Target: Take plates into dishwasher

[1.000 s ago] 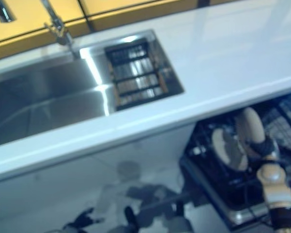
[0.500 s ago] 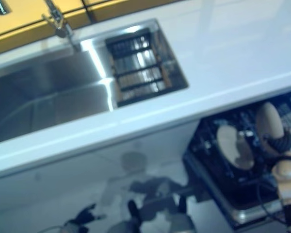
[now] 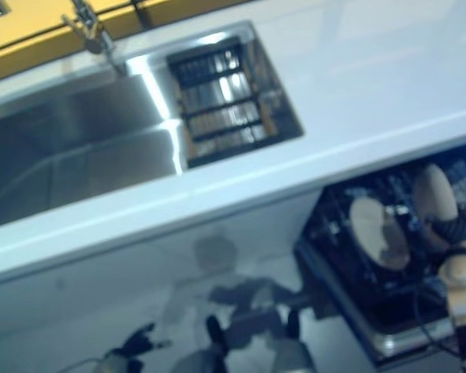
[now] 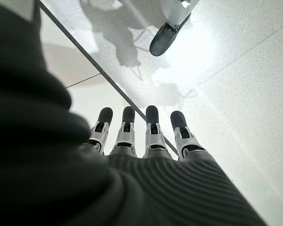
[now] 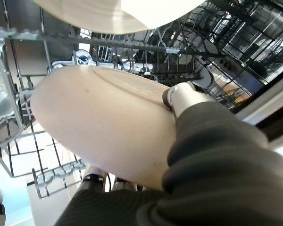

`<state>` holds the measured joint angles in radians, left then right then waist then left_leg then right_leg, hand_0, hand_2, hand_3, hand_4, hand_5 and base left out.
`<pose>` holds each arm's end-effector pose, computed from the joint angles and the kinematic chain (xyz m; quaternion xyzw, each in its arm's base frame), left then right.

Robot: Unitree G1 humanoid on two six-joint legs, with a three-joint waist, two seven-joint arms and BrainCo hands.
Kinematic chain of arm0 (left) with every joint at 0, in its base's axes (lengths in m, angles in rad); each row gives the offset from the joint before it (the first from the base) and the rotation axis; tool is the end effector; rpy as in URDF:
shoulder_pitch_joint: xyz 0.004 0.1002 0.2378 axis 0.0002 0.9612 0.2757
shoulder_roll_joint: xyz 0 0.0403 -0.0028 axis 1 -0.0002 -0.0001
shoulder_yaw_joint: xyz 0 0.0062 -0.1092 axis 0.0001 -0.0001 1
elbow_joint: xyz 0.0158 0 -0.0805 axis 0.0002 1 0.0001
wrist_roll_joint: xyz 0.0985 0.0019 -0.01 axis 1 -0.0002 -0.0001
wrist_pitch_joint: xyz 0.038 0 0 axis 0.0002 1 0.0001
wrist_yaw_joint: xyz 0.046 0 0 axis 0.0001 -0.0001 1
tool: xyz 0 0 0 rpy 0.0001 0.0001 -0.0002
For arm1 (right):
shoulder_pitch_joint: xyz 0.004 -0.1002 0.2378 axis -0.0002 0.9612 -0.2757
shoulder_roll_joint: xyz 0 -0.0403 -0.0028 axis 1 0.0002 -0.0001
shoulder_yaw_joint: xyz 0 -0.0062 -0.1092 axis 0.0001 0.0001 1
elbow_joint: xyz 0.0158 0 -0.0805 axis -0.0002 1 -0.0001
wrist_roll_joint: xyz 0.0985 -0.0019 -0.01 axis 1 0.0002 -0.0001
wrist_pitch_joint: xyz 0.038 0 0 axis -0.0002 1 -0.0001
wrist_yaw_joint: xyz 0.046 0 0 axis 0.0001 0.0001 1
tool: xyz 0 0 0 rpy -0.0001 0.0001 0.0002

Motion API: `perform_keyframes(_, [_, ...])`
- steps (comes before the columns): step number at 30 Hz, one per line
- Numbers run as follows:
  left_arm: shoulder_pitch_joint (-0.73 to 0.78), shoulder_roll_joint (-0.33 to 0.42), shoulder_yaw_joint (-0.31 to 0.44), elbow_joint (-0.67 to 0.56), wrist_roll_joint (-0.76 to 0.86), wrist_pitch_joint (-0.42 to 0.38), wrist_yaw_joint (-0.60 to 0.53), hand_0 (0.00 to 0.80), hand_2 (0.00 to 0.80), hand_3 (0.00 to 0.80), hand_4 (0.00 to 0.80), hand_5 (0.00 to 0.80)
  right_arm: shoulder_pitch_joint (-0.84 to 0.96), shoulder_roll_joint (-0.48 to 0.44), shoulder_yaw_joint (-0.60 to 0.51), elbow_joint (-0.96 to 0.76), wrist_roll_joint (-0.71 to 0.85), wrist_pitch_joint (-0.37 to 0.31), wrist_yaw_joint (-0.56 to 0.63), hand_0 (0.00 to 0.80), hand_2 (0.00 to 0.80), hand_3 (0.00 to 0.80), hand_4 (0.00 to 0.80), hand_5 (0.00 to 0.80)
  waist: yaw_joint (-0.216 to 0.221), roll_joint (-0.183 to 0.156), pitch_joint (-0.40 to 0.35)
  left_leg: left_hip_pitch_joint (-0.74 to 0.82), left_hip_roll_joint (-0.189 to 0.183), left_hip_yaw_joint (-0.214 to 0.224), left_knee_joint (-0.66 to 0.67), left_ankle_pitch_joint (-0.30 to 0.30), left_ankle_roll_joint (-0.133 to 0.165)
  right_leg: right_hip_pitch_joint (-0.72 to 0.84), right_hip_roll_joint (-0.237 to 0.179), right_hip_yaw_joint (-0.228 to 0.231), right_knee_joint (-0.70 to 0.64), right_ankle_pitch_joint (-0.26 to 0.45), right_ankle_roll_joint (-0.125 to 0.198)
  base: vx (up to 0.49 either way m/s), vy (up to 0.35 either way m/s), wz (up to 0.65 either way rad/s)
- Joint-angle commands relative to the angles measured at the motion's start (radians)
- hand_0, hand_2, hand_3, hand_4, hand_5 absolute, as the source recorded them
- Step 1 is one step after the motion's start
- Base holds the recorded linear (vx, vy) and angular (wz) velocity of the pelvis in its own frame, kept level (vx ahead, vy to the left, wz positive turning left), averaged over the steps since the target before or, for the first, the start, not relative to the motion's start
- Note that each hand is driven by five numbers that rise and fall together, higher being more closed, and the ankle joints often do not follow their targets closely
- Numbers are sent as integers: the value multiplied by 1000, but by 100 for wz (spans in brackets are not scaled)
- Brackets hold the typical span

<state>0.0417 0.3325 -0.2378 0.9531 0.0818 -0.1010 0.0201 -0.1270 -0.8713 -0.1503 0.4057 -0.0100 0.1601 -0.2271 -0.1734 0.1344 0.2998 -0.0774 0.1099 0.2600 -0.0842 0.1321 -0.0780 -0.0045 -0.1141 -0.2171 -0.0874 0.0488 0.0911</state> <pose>0.1031 0.2344 -0.0984 0.2328 0.4379 -0.0504 0.8669 0.2049 -0.3684 0.1057 -0.3975 0.1176 -0.2900 0.8626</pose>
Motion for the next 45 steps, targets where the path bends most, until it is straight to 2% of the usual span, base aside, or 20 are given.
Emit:
perform_keyframes(1, [-61, 56, -39, -2, -42, -1, -3, 0, 0, 0, 0, 0, -103, -56, -1, 14, -20, -18, -25, 800, 800, 800, 800, 800, 37, -55, 15, 108, 10, 23, 41, -119, -27, -115, 11, 6, 126, -58, -43, 0, 0, 0])
perform_keyframes(11, [-70, 61, -53, -37, -51, -5, -14, 0, 0, 0, 0, 0, -152, -56, 41, 85, -11, -22, -31, 800, 800, 800, 800, 800, 48, -20, 50, 85, 16, 14, 51, -105, -36, -154, 8, -12, 146, -65, -56, 2, -17, 2])
perform_keyframes(26, [-76, 102, -59, -117, -80, 6, -7, 0, 0, 0, 0, 0, -229, -122, 110, 197, -71, -8, -17, 800, 800, 800, 800, 800, 64, 22, 114, 44, 8, -2, 47, -97, -35, -237, -5, -34, 208, -83, -67, -6, -11, 1])
perform_keyframes(31, [-78, 124, -54, -126, -85, -5, -9, 0, 0, 0, 0, 0, -250, -120, 140, 230, -64, -1, -5, 800, 800, 800, 800, 800, 69, 27, 130, 33, 4, -6, 42, -98, -32, -261, -7, -36, 225, -85, -67, -34, -39, 2])
perform_keyframes(39, [-75, 153, -50, -143, -84, -2, -4, 0, 0, 0, 0, 0, -289, -110, 180, 365, -78, -50, 9, 800, 800, 800, 800, 800, 86, 25, 145, 19, 5, -8, 49, -96, -28, -272, -10, -38, 234, -83, -67, -29, -49, 1])
perform_keyframes(45, [-75, 203, -25, -150, -75, 3, -26, 0, 0, 0, 0, 0, -295, -77, 202, 427, -59, -68, 16, 800, 800, 800, 800, 800, 100, 6, 147, 18, 3, -9, 43, -106, -16, -273, -6, -41, 242, -83, -60, -23, -83, 3])
